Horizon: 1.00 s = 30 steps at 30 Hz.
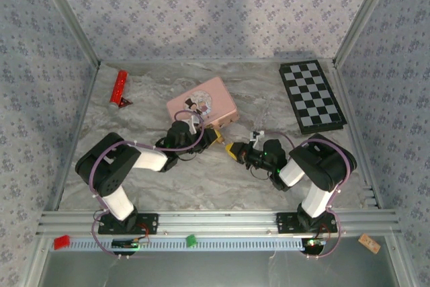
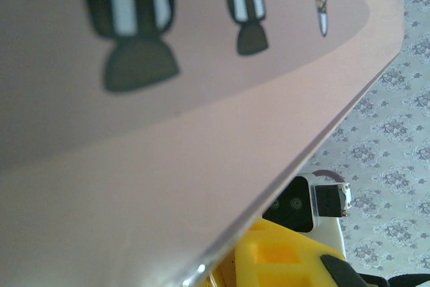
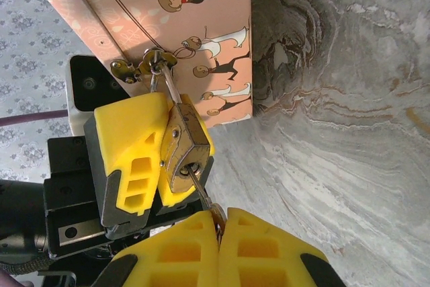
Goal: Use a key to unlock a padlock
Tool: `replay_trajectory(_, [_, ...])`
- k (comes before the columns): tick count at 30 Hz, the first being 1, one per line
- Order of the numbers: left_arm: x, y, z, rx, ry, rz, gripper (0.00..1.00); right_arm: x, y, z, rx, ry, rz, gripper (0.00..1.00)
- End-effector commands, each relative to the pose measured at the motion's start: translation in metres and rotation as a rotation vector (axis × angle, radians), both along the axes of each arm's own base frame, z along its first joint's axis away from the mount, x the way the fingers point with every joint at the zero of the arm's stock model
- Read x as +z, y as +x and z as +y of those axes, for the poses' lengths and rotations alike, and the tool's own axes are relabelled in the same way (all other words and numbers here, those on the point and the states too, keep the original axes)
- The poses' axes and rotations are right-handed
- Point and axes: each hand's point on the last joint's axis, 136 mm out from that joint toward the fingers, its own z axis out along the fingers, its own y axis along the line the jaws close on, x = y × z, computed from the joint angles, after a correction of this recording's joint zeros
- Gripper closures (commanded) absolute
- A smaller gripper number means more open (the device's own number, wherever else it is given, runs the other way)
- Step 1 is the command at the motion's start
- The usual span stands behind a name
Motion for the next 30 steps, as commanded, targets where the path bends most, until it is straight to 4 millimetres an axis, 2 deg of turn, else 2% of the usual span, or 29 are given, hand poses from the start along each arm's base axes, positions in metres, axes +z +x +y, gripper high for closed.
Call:
replay_trajectory(1, [-0.003, -0.007, -0.002, 0.002, -0.056, 0.094, 0.89, 0.005, 0.008, 0.001, -0.028, 0.022, -0.004, 1.00])
replay_trajectory(21, [-0.001, -0.008, -0.007, -0.010, -0.065, 0.082, 0.89, 0.016, 0.013, 0.007, -0.023, 0.053, -0.014, 1.00])
replay_trajectory(30, [-0.007, -0.010, -0.008, -0.016, -0.042, 0.092, 0.87, 0.024, 0.014, 0.012, -0.009, 0.068, -0.033, 1.00])
